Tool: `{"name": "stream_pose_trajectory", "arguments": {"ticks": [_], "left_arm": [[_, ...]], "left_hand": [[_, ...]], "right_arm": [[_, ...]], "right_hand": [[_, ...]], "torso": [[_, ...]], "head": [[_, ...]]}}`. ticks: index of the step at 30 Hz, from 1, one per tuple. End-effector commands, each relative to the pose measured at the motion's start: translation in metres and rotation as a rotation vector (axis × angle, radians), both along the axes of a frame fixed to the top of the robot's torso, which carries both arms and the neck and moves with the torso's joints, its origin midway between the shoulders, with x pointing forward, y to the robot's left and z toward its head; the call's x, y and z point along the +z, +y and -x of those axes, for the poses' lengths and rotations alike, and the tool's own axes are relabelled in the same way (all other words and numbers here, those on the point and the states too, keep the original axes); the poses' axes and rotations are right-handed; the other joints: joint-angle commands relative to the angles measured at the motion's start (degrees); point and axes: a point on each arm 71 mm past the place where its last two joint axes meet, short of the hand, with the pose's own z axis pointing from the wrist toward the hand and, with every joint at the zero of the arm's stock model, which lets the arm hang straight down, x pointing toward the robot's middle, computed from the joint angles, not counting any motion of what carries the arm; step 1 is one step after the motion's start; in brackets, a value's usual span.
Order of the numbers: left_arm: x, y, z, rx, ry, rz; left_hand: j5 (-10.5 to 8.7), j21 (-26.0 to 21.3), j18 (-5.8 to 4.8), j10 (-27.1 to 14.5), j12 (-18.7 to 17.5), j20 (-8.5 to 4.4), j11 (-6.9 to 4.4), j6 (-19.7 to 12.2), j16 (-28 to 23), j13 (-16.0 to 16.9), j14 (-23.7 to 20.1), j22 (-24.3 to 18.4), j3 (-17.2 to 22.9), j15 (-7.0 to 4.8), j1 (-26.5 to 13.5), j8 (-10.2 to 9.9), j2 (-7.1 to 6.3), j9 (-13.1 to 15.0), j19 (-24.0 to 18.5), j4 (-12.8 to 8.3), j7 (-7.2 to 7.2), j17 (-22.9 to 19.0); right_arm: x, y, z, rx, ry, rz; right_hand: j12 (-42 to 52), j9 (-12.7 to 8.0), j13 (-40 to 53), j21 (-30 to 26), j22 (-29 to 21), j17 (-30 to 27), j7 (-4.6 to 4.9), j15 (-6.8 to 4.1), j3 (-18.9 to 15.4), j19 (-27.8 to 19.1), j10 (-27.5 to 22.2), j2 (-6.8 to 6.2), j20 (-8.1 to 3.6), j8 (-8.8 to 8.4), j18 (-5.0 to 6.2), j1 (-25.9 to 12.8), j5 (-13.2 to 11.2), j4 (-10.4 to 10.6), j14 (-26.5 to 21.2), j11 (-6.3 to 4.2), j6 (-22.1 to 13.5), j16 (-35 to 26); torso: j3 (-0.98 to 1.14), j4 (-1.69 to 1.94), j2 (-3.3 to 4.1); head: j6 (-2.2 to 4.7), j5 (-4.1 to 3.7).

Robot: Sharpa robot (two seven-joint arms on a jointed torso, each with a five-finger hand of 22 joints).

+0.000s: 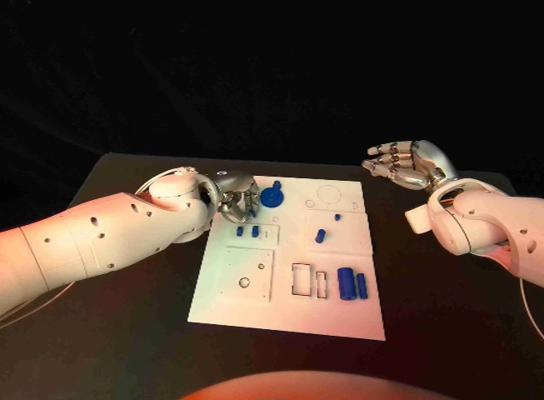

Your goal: Assemble the parts on the task board

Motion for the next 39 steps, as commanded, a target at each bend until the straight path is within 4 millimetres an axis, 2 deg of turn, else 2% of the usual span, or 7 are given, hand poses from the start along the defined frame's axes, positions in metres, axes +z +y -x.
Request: {"name": "stream_pose_trajectory", "arguments": {"ticks": [1, 9, 17, 20, 26, 32, 39], "left_arm": [[-0.0024, -0.003, 0.0011, -0.009, 0.014, -0.01], [-0.0041, -0.0045, 0.0018, -0.01, 0.019, -0.012], [-0.0051, -0.0035, 0.0015, -0.004, 0.024, -0.019], [-0.0055, -0.0032, 0.0015, -0.002, 0.027, -0.021], [-0.0055, -0.0027, 0.0013, 0.002, 0.026, -0.021], [-0.0049, -0.0022, 0.0009, 0.005, 0.018, -0.018], [-0.0045, -0.0015, 0.0008, 0.009, 0.012, -0.018]], "left_hand": [[-0.28, 0.2, -0.92, 0.4, -0.3, 0.01, 0.14, 0.4, -0.2, 0.0, 0.3, -0.1, -0.3, -0.08, -0.6, -0.3, 0.02, 0.0, 0.0, 0.0, 0.18, -0.1], [-0.35, 0.2, -0.9, 1.5, -0.5, -0.13, -0.17, 1.3, -0.3, 0.2, 0.3, -0.1, -0.5, -0.3, -0.6, -0.2, 0.27, 0.2, 0.0, -0.3, -0.09, -0.3], [-0.36, 0.1, -0.86, 1.4, -0.9, -0.2, -0.14, 1.2, -0.2, 0.2, 0.4, -0.3, -0.7, -0.32, -0.8, -0.5, 0.05, 0.1, -0.2, -0.4, -0.09, 0.1], [-0.16, -0.3, -0.83, -0.2, -2.6, -0.03, 0.46, -1.0, -0.5, -0.2, 0.1, -0.9, -1.0, 0.21, -1.7, -2.1, -0.75, -0.5, -0.5, -0.2, 0.57, -0.8], [-0.11, -0.9, -0.71, -1.8, -4.6, 0.59, 1.33, -2.7, -0.7, -0.6, -0.2, -1.8, -1.7, 0.88, -2.5, -3.8, -1.76, -1.1, -1.0, 0.0, 1.21, -1.5], [-0.08, -2.0, -0.36, -3.3, -6.1, 1.11, 2.17, -3.7, -1.1, -0.8, -0.9, -3.6, -2.5, 1.56, -2.9, -4.9, -2.18, -1.5, -2.0, -0.2, 2.07, -3.1], [-0.06, -2.2, -0.31, -3.6, -6.4, 1.23, 2.37, -3.8, -1.2, -0.8, -1.1, -3.9, -2.8, 1.71, -2.9, -5.1, -2.2, -1.6, -2.2, -0.3, 2.23, -3.3]], "right_arm": [[0.0001, 0.0022, 0.0004, 0.022, -0.004, 0.001], [0.0, 0.0019, 0.0004, 0.022, -0.003, 0.001], [-0.0001, 0.0017, 0.0004, 0.022, -0.003, 0.002], [-0.0003, 0.0017, 0.0004, 0.022, -0.002, 0.002], [-0.0005, 0.0014, 0.0004, 0.021, -0.001, 0.002], [-0.0006, 0.0013, 0.0005, 0.021, -0.001, 0.002], [-0.0007, 0.001, 0.0005, 0.021, -0.001, 0.002]], "right_hand": [[0.4, -0.1, 0.0, -0.4, -0.1, -0.1, 5.13, 0.06, -0.4, 0.3, -0.2, 0.43, 0.0, -0.19, 0.04, 0.0, 0.3, 0.0, 0.4, -0.05, 0.2, -0.4], [0.4, -0.1, 0.0, -0.4, -0.1, -0.1, 5.13, 0.06, -0.4, 0.3, -0.2, 0.43, 0.0, -0.19, 0.04, 0.0, 0.3, 0.0, 0.4, -0.05, 0.2, -0.4], [0.4, -0.1, 0.0, -0.4, -0.1, -0.1, 5.13, 0.06, -0.4, 0.3, -0.2, 0.43, 0.0, -0.19, 0.04, 0.0, 0.3, 0.0, 0.4, -0.05, 0.2, -0.4], [0.4, -0.1, -0.1, -0.4, -0.1, -0.2, 5.14, 0.06, -0.5, 0.3, -0.2, 0.55, 0.0, -0.2, 0.04, 0.1, 0.3, 0.1, 0.4, -0.04, 0.2, -0.4], [0.4, -0.1, -0.1, -0.4, -0.1, -0.2, 5.14, 0.06, -0.5, 0.3, -0.2, 0.55, 0.0, -0.2, 0.04, 0.1, 0.3, 0.1, 0.4, -0.04, 0.2, -0.4], [0.4, -0.1, -0.1, -0.4, -0.1, -0.2, 5.14, 0.06, -0.5, 0.3, -0.2, 0.55, 0.0, -0.2, 0.04, 0.1, 0.3, 0.1, 0.4, -0.04, 0.2, -0.4], [0.4, -0.1, -0.1, -0.4, -0.1, -0.2, 5.14, 0.06, -0.5, 0.3, -0.2, 0.55, 0.0, -0.2, 0.04, 0.1, 0.3, 0.1, 0.4, -0.04, 0.2, -0.4]], "torso": [[-0.02, -0.03, 0.04], [0.05, 0.01, -0.03], [0.02, 0.06, -0.05], [0.02, 0.01, -0.09], [0.02, 0.01, -0.07], [0.01, 0.04, -0.06], [0.02, 0.0, -0.04]], "head": [[-0.07, -0.05], [-0.27, -0.18], [-0.31, -0.19], [-0.27, -0.18], [-0.24, -0.17], [-0.22, -0.23], [-0.24, -0.24]]}}
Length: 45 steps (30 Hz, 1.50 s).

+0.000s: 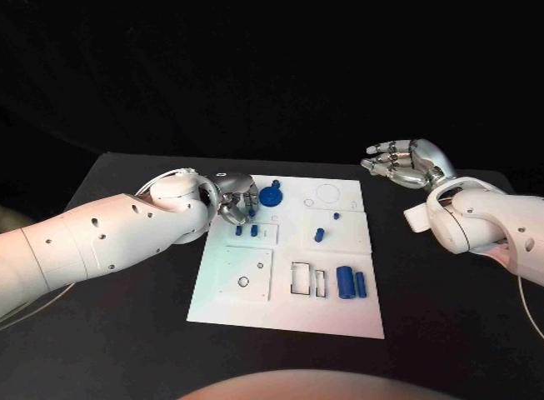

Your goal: Assemble the parts on the task board

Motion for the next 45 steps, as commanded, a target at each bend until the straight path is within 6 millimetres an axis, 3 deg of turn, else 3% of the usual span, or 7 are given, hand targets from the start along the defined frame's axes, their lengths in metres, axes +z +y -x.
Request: {"name": "stream_pose_trajectory", "arguments": {"ticks": [1, 24, 30, 39, 41, 44, 45], "left_arm": [[0.0, -0.001, 0.0, -0.001, -0.003, -0.005], [0.005, 0.022, 0.0, 0.056, -0.056, 0.018], [0.012, 0.032, -0.002, 0.077, -0.095, 0.071], [0.024, 0.058, -0.004, 0.192, -0.059, 0.363], [0.026, 0.065, -0.004, 0.233, -0.019, 0.48], [0.029, 0.074, -0.002, 0.279, 0.084, 0.711], [0.029, 0.075, -0.001, 0.28, 0.128, 0.79]], "left_hand": [[-0.07, -0.3, -0.3, -0.4, -0.3, 0.1, 0.01, -0.4, -0.3, -0.1, -0.1, -0.1, -0.4, 0.37, -0.4, -0.3, -0.09, 0.0, -0.4, 0.1, 0.1, -0.1], [0.28, -4.2, 0.81, -4.9, -1.9, 0.5, 0.96, -3.9, -2.3, -0.2, -3.1, -6.2, -4.0, 1.21, 1.1, -3.4, 0.7, -1.3, -3.9, -0.8, 0.94, -6.2], [0.33, -4.1, 0.8, -3.7, -0.8, 0.59, 1.12, -1.7, -2.2, 0.1, -3.2, -6.2, -2.9, 1.31, 2.3, -2.5, 1.54, -1.0, -3.7, -0.7, 1.23, -6.5], [0.16, -4.8, 1.05, 0.6, 1.7, -0.14, -0.05, 1.4, -3.5, 0.8, -3.9, -7.4, 0.0, 0.3, 3.2, -1.1, 2.64, -0.5, -4.2, -0.3, 0.19, -9.3], [0.08, -4.7, 1.08, 1.8, 2.7, -0.56, -0.58, 2.5, -3.8, 1.1, -4.0, -7.4, 0.8, -0.1, 3.9, -0.4, 3.35, -0.2, -4.1, -0.7, -0.21, -10.0], [0.0, -7.6, 1.84, 2.3, 3.7, -1.02, -0.83, 3.2, -7.3, 1.5, -7.1, -12.1, 1.4, -0.42, 4.2, 0.3, 3.83, 0.1, -6.9, -1.1, -0.38, -17.6], [-0.04, -7.8, 1.82, 2.2, 3.8, -1.04, -0.84, 3.1, -7.9, 1.6, -7.7, -12.1, 1.4, -0.4, 3.9, 0.4, 3.74, 0.2, -7.2, -1.1, -0.33, -18.7]], "right_arm": [[0.0, 0.002, 0.0, 0.02, -0.003, 0.002], [-0.002, -0.004, -0.001, 0.026, 0.0, 0.034], [-0.002, -0.004, -0.001, 0.045, -0.002, 0.062], [-0.005, 0.001, 0.001, 0.128, 0.006, 0.169], [-0.006, 0.004, 0.002, 0.158, 0.007, 0.217], [-0.008, 0.009, 0.005, 0.21, 0.004, 0.314], [-0.009, 0.011, 0.006, 0.226, 0.003, 0.348]], "right_hand": [[0.4, -0.1, -0.1, -0.4, -0.1, -0.1, 5.13, 0.06, -0.4, 0.3, -0.2, 0.55, 0.0, -0.2, 0.03, 0.1, 0.3, -0.1, 0.4, -0.04, 0.2, -0.2], [0.5, -0.2, -0.1, -0.3, -0.2, -0.2, 5.09, 0.0, -0.6, 0.7, -0.3, 0.82, -0.01, -0.13, 0.1, 1.4, -0.8, -0.8, 0.8, -0.08, 0.4, -0.2], [0.9, -0.3, -0.1, 0.5, -0.3, -0.3, 4.57, -0.67, 0.9, 2.6, 0.5, 2.25, -0.14, 0.65, 0.7, 5.0, -3.9, -3.5, 2.9, -0.65, 1.9, 0.6], [0.3, -0.8, -0.2, 6.9, 2.3, 2.2, 1.84, -4.78, 8.7, 11.6, 7.4, 1.78, -3.75, 2.14, 1.22, 6.6, -5.3, -7.1, 15.3, -3.74, 7.2, 4.9], [0.2, -0.6, -0.1, 9.4, 3.8, 3.4, 1.11, -6.1, 10.3, 14.3, 9.8, 1.7, -5.19, 2.77, 1.33, 7.3, -5.4, -8.1, 19.5, -4.96, 8.8, 6.8], [-0.1, -0.3, 0.0, 16.5, 8.3, 7.0, -0.87, -9.1, 11.0, 20.6, 14.9, 1.21, -8.64, 3.88, 1.12, 7.2, -5.6, -9.6, 29.4, -7.36, 11.7, 12.7], [-0.3, -0.4, 0.0, 17.4, 9.0, 7.5, -1.15, -9.7, 11.2, 20.7, 15.8, 1.11, -9.02, 3.83, 1.15, 7.3, -5.6, -10.0, 30.3, -7.38, 11.8, 13.4]], "torso": [[-0.01, -0.02, 0.02], [-0.07, 0.03, -0.02], [-0.03, -0.04, -0.02], [0.06, -0.03, -0.07], [0.09, -0.06, -0.07], [0.1, -0.17, -0.04], [0.05, -0.15, -0.03]], "head": [[-0.02, -0.01], [0.14, -0.16], [0.25, -0.11], [0.54, -0.46], [0.61, -0.58], [0.91, -1.41], [0.92, -1.78]]}}
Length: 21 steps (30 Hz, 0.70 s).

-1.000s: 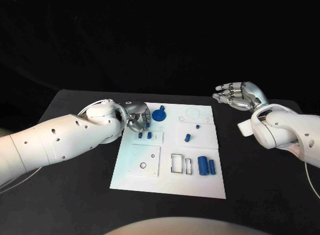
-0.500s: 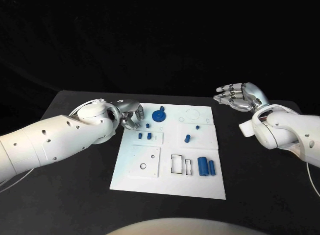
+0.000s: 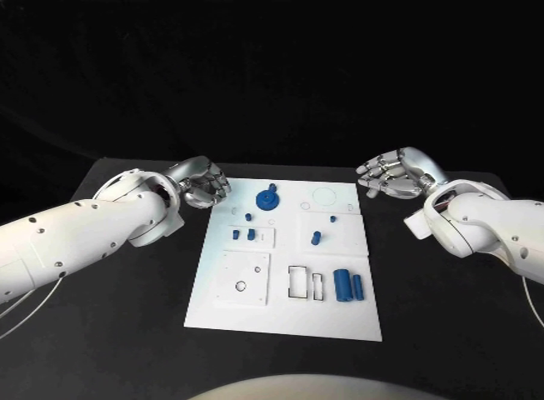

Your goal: Assemble the parts on the task board

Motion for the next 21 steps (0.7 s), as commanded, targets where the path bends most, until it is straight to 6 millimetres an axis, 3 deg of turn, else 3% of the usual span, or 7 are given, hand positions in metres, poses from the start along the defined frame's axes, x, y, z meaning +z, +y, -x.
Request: {"name": "stream_pose_trajectory", "arguments": {"ticks": [1, 5, 9, 12, 20, 21], "left_arm": [[0.008, 0.003, 0.004, 0.029, 0.135, 0.534], [0.013, 0.006, 0.011, 0.0, 0.203, 0.795], [0.016, 0.007, 0.019, -0.003, 0.238, 0.997], [0.017, 0.007, 0.025, -0.004, 0.249, 1.078], [0.018, 0.003, 0.034, -0.019, 0.262, 1.153], [0.018, 0.002, 0.035, -0.02, 0.263, 1.156]], "left_hand": [[-0.02, -1.7, 0.33, -1.3, 0.2, 0.15, 0.12, -0.8, -4.6, 0.1, -4.7, -1.2, -0.7, 0.4, -1.5, 0.1, -0.86, 0.0, -2.1, 0.6, 0.29, -8.5], [-0.19, -4.5, 0.35, -1.6, 1.2, 0.83, 0.38, -1.9, -6.6, 0.6, -7.4, -2.7, -4.3, 0.79, -5.0, 0.3, -1.98, 0.2, -4.1, 2.4, 0.28, -10.4], [-0.17, -6.3, 0.42, 0.6, 2.9, 0.67, -0.23, -1.4, -7.1, 1.3, -8.5, -3.9, -5.8, 0.34, -5.1, 1.0, -1.15, 0.5, -4.4, 2.6, -0.16, -10.8], [-0.1, -6.8, 0.45, 2.5, 3.9, 0.3, -0.87, -0.1, -7.1, 1.8, -8.5, -4.3, -5.9, -0.17, -4.3, 1.8, -0.2, 0.9, -4.0, 2.3, -0.67, -11.0], [-0.07, -7.2, 0.4, 2.7, 3.5, -0.14, -1.18, 0.4, -7.1, 1.8, -8.3, -4.7, -6.1, -0.5, -4.1, 1.9, 0.2, 1.0, -3.5, 2.1, -0.95, -11.1], [-0.05, -7.3, 0.36, 2.4, 3.1, -0.16, -1.07, 0.2, -7.1, 1.7, -8.3, -4.8, -6.1, -0.45, -4.1, 1.7, 0.17, 0.9, -3.3, 2.2, -0.85, -11.2]], "right_arm": [[-0.006, 0.013, 0.006, 0.135, 0.008, 0.231], [-0.008, 0.022, 0.012, 0.193, -0.013, 0.387], [-0.01, 0.035, 0.017, 0.244, -0.051, 0.547], [-0.011, 0.045, 0.02, 0.273, -0.078, 0.638], [-0.012, 0.065, 0.021, 0.297, -0.133, 0.782], [-0.012, 0.067, 0.021, 0.296, -0.139, 0.792]], "right_hand": [[-0.9, 0.1, 0.1, 4.5, 3.2, 2.5, -0.98, -1.62, 0.4, 2.5, 3.1, -0.56, -1.82, 0.4, 0.56, -0.4, 0.0, -1.0, 4.8, -1.12, 1.7, 3.6], [-3.5, 0.2, 0.3, 10.4, 8.1, 7.1, -1.78, -2.95, 1.9, 2.7, 5.9, -1.66, -2.9, 0.24, 0.19, -1.7, -0.2, -2.2, 7.5, -1.71, 2.7, 9.7], [-5.4, 0.4, 0.8, 15.1, 12.1, 12.2, -2.11, -3.06, 3.0, 3.3, 7.6, -2.84, -3.32, -0.09, 0.3, -3.3, -0.5, -2.6, 9.3, -2.16, 3.0, 17.8], [-7.6, 0.7, 1.0, 19.2, 16.0, 20.0, -1.86, -2.69, 4.2, 3.3, 7.9, -3.39, -3.33, -0.34, 0.22, -4.5, -0.6, -2.5, 8.8, -2.01, 3.2, 26.8], [-10.1, 0.8, 0.7, 28.1, 24.3, 31.2, -1.33, -2.14, 5.1, 6.4, 6.8, -4.45, -2.92, -1.12, -1.02, -5.7, -0.5, -2.3, 9.4, -1.31, 2.4, 37.5], [-10.3, 0.8, 0.7, 31.4, 27.3, 33.9, -1.24, -2.01, 5.3, 8.1, 6.8, -4.61, -2.86, -1.22, -1.63, -5.9, -0.4, -2.2, 9.6, -1.22, 2.3, 39.6]], "torso": [[-0.06, -0.08, 0.05], [-0.2, 0.03, 0.12], [-0.16, 0.1, 0.05], [-0.09, 0.11, 0.1], [-0.15, 0.19, 0.08], [-0.13, 0.18, 0.08]], "head": [[0.25, -1.45], [0.46, -2.31], [0.4, -2.86], [0.41, -3.09], [0.29, -3.55], [0.28, -3.55]]}}
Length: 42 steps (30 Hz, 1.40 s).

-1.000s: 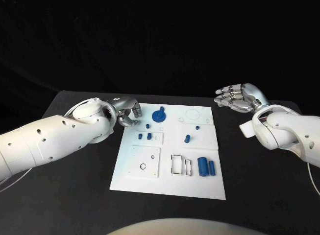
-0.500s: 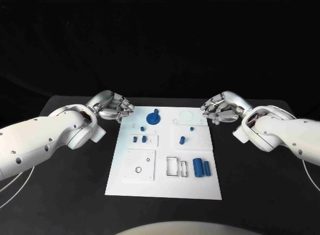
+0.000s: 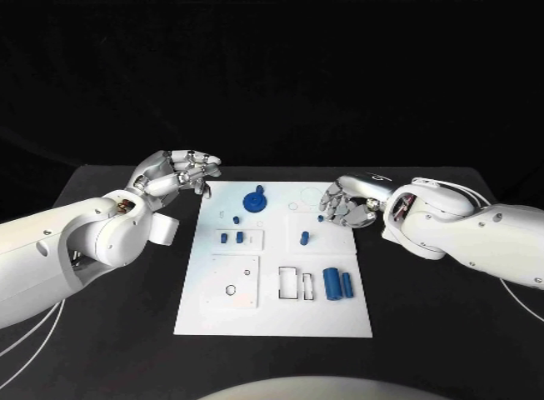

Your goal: Assemble the parts on the task board

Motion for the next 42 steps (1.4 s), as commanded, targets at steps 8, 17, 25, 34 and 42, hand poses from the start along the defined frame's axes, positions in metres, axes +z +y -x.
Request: {"name": "stream_pose_trajectory", "arguments": {"ticks": [8, 17, 25, 34, 42], "left_arm": [[0.004, 0.0, 0.004, 0.005, -0.004, 0.122], [0.004, 0.0, 0.004, 0.008, 0.002, 0.119], [0.003, -0.001, 0.004, 0.008, 0.011, 0.114], [0.002, -0.001, 0.005, 0.008, 0.02, 0.105], [0.002, -0.002, 0.005, 0.006, 0.025, 0.099]], "left_hand": [[-0.04, -0.5, 0.35, -0.9, -1.1, -0.21, 0.42, -0.4, -0.1, -0.3, 0.2, -0.3, -0.3, -0.16, -0.2, -0.5, 0.37, -0.2, 0.4, -0.1, 0.44, -0.1], [-0.03, -0.6, 0.33, -1.2, -1.6, -0.15, 0.66, -0.8, 0.0, -0.5, 0.4, -0.4, -0.4, -0.02, -0.1, -0.8, 0.27, -0.3, 0.7, -0.2, 0.71, -0.2], [-0.02, -0.6, 0.33, -1.3, -1.7, -0.12, 0.7, -0.9, 0.1, -0.5, 0.5, -0.5, -0.4, 0.01, 0.0, -0.9, 0.31, -0.3, 0.8, -0.3, 0.77, -0.2], [0.0, -0.6, 0.33, -1.3, -1.9, -0.11, 0.75, -1.0, 0.1, -0.5, 0.6, -0.5, -0.4, 0.03, 0.1, -1.0, 0.33, -0.3, 0.9, -0.4, 0.83, -0.2], [0.01, -0.6, 0.34, -1.3, -2.0, -0.1, 0.78, -1.1, 0.2, -0.5, 0.7, -0.5, -0.3, 0.05, 0.3, -1.1, 0.38, -0.4, 1.1, -0.5, 0.89, -0.2]], "right_arm": [[-0.003, 0.016, -0.002, 0.012, -0.096, 0.206], [-0.005, 0.025, -0.004, 0.019, -0.115, 0.236], [-0.012, 0.029, -0.004, 0.027, -0.098, 0.25], [-0.02, 0.031, -0.004, 0.032, -0.073, 0.272], [-0.024, 0.035, -0.002, 0.043, -0.063, 0.272]], "right_hand": [[-2.0, 0.2, -0.2, 9.5, 9.0, 9.3, 0.88, 0.99, 1.0, 4.3, -1.3, -0.98, 0.55, -0.93, -2.52, -1.0, 0.0, 0.2, 1.0, 0.87, -0.9, 8.0], [-3.5, 0.6, -0.4, 15.1, 14.3, 12.5, 1.05, 1.19, 1.6, 6.9, -2.6, -1.11, 1.15, -0.84, -3.51, -0.8, -0.3, 0.1, 0.8, 1.21, -0.7, 11.0], [-4.0, 0.9, -0.2, 17.1, 16.2, 13.7, 0.97, 1.23, 2.9, 7.6, -2.4, -0.36, 1.29, -0.59, -3.78, 0.1, -1.6, -0.3, 0.6, 1.19, -0.3, 12.1], [-4.0, 1.2, 0.0, 19.4, 18.4, 14.6, 0.75, 1.14, 3.7, 8.6, -1.6, -0.2, 1.28, -0.22, -4.2, 0.2, -1.9, -0.5, 0.6, 0.98, 0.3, 13.0], [-3.4, 2.0, 0.7, 21.4, 20.4, 15.2, 0.01, 0.57, 4.7, 9.3, 0.8, 0.65, 0.93, 0.77, -4.5, 0.6, -2.2, -0.9, 0.6, 0.23, 1.8, 13.8]], "torso": [[0.05, -0.13, 0.03], [0.02, -0.09, 0.0], [0.07, -0.1, -0.01], [0.09, -0.13, 0.0], [0.06, -0.12, 0.0]], "head": [[-0.1, -0.08], [-0.21, -0.01], [-0.29, 0.08], [-0.46, 0.13], [-0.43, 0.1]]}}
